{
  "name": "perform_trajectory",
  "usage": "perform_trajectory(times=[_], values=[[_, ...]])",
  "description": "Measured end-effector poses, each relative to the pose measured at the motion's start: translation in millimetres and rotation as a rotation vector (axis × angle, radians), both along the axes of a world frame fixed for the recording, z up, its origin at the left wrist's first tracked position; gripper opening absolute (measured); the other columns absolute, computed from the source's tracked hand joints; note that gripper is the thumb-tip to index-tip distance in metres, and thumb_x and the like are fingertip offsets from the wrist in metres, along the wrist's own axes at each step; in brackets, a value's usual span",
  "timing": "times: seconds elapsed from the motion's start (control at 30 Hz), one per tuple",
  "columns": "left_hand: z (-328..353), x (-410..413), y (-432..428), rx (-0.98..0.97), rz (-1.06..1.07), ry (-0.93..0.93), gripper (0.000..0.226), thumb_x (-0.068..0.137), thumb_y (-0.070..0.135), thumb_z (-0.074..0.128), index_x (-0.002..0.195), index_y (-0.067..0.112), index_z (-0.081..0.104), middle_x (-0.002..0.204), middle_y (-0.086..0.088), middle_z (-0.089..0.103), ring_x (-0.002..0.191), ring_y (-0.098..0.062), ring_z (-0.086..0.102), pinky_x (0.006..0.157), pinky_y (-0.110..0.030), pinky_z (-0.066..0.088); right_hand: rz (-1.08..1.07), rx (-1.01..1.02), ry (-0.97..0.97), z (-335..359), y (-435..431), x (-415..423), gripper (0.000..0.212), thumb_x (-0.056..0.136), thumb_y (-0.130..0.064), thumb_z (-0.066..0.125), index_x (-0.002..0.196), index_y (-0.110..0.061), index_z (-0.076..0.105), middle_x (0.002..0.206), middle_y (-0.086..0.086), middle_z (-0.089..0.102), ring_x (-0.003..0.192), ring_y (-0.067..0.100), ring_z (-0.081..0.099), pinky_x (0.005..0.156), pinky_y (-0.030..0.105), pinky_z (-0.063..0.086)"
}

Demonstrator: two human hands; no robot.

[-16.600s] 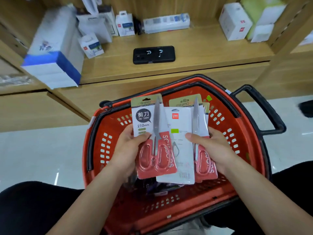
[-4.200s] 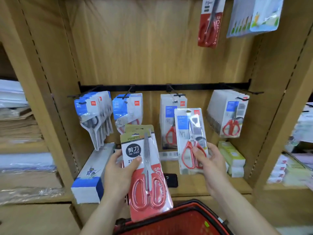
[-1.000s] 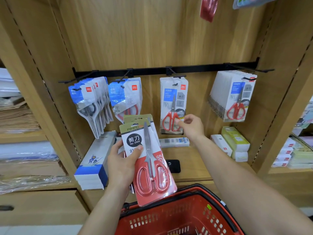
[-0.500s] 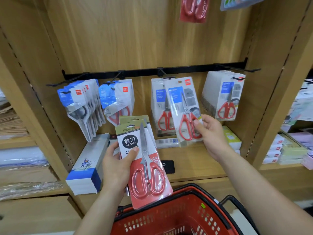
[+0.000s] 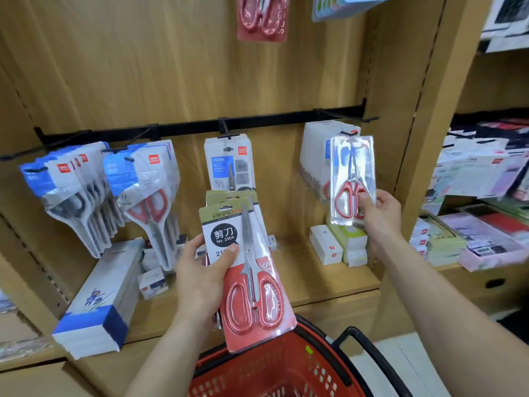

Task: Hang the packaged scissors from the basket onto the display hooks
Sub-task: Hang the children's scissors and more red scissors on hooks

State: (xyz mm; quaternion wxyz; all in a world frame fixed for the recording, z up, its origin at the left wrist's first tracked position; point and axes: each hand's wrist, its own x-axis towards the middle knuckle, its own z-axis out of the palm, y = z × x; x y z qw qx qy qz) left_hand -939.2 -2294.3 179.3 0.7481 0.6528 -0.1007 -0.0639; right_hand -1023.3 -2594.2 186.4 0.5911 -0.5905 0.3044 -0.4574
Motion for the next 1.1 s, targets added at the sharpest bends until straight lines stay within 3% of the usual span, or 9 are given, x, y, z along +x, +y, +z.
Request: perform_trajectory(times=[0.1, 0.2, 0.33, 0.4, 0.53, 0.63, 0.77, 0.93, 1.1], values=[[0, -1, -5, 0.003, -0.008, 0.011, 0.047, 0.086, 0.011, 0.082, 0.127, 0.021, 0.06, 0.099, -0.003, 0.08, 0.081, -0.032, 0.079, 0.079, -0.056, 0.064, 0.008, -0.02, 0.015, -3, -2, -4, 0.01, 0.106, -0.024, 0.057, 0.106, -0.016, 0.062, 0.096, 0.002, 0.074, 0.082, 0.013, 0.073, 0.067, 0.031, 0.056], [-1, 0, -7, 0.012, -0.012, 0.017, 0.048, 0.086, 0.012, 0.082, 0.128, 0.02, 0.059, 0.098, -0.002, 0.08, 0.08, -0.031, 0.079, 0.077, -0.054, 0.064, 0.017, -0.038, 0.015, -13, -2, -10, 0.008, 0.106, -0.025, 0.057, 0.103, -0.021, 0.063, 0.099, 0.003, 0.076, 0.087, 0.015, 0.075, 0.072, 0.036, 0.06], [0, 0, -13, 0.009, -0.008, 0.004, 0.048, 0.086, 0.009, 0.082, 0.127, 0.018, 0.059, 0.101, -0.006, 0.08, 0.082, -0.031, 0.079, 0.078, -0.052, 0.064, -0.01, -0.072, 0.003, -7, -9, -12, 0.011, 0.106, -0.021, 0.055, 0.099, -0.022, 0.064, 0.094, -0.001, 0.075, 0.081, 0.009, 0.073, 0.066, 0.026, 0.055], [-2, 0, -15, 0.012, -0.006, 0.005, 0.046, 0.086, 0.009, 0.082, 0.124, 0.021, 0.06, 0.101, -0.005, 0.08, 0.084, -0.032, 0.079, 0.08, -0.054, 0.064, -0.002, -0.069, -0.002, -3, -14, -9, 0.01, 0.106, -0.021, 0.056, 0.105, -0.016, 0.065, 0.095, -0.001, 0.075, 0.081, 0.008, 0.074, 0.063, 0.024, 0.054], [-3, 0, -14, 0.053, -0.011, -0.022, 0.041, 0.085, 0.014, 0.084, 0.116, 0.029, 0.062, 0.101, -0.002, 0.08, 0.086, -0.031, 0.079, 0.081, -0.057, 0.063, 0.004, -0.048, 0.008, -3, -22, -4, 0.019, 0.105, -0.023, 0.059, 0.117, -0.01, 0.066, 0.099, 0.001, 0.076, 0.086, 0.013, 0.076, 0.066, 0.029, 0.06], [-1, 0, -12, 0.051, -0.005, -0.029, 0.043, 0.085, 0.012, 0.083, 0.12, 0.025, 0.061, 0.1, -0.002, 0.08, 0.084, -0.029, 0.079, 0.081, -0.057, 0.063, 0.0, -0.022, -0.046, -4, -19, -5, 0.022, 0.104, -0.021, 0.06, 0.125, -0.018, 0.06, 0.102, 0.0, 0.076, 0.082, 0.01, 0.077, 0.067, 0.031, 0.062], [2, 0, -11, 0.03, -0.008, -0.034, 0.046, 0.086, 0.009, 0.082, 0.125, 0.019, 0.061, 0.099, -0.002, 0.08, 0.085, -0.028, 0.079, 0.082, -0.056, 0.063, 0.049, -0.084, -0.068, 0, -16, -4, 0.043, 0.104, -0.018, 0.06, 0.143, -0.034, 0.05, 0.113, 0.001, 0.075, 0.096, 0.016, 0.077, 0.076, 0.039, 0.063], [4, -1, -9, 0.026, -0.019, -0.052, 0.039, 0.087, 0.009, 0.081, 0.113, 0.029, 0.061, 0.09, 0.007, 0.081, 0.08, -0.025, 0.079, 0.079, -0.054, 0.064, 0.04, -0.104, -0.069, 0, -10, 0, 0.052, 0.104, -0.018, 0.059, 0.152, -0.033, 0.046, 0.119, -0.001, 0.074, 0.101, 0.014, 0.075, 0.087, 0.043, 0.062], [4, 0, -5, 0.03, -0.018, -0.063, 0.036, 0.087, 0.009, 0.081, 0.108, 0.03, 0.062, 0.093, 0.005, 0.081, 0.083, -0.028, 0.079, 0.083, -0.056, 0.063, 0.03, -0.006, -0.141, 3, -9, -2, 0.046, 0.104, -0.019, 0.06, 0.148, -0.027, 0.052, 0.112, -0.005, 0.074, 0.09, 0.005, 0.076, 0.066, 0.024, 0.061]])
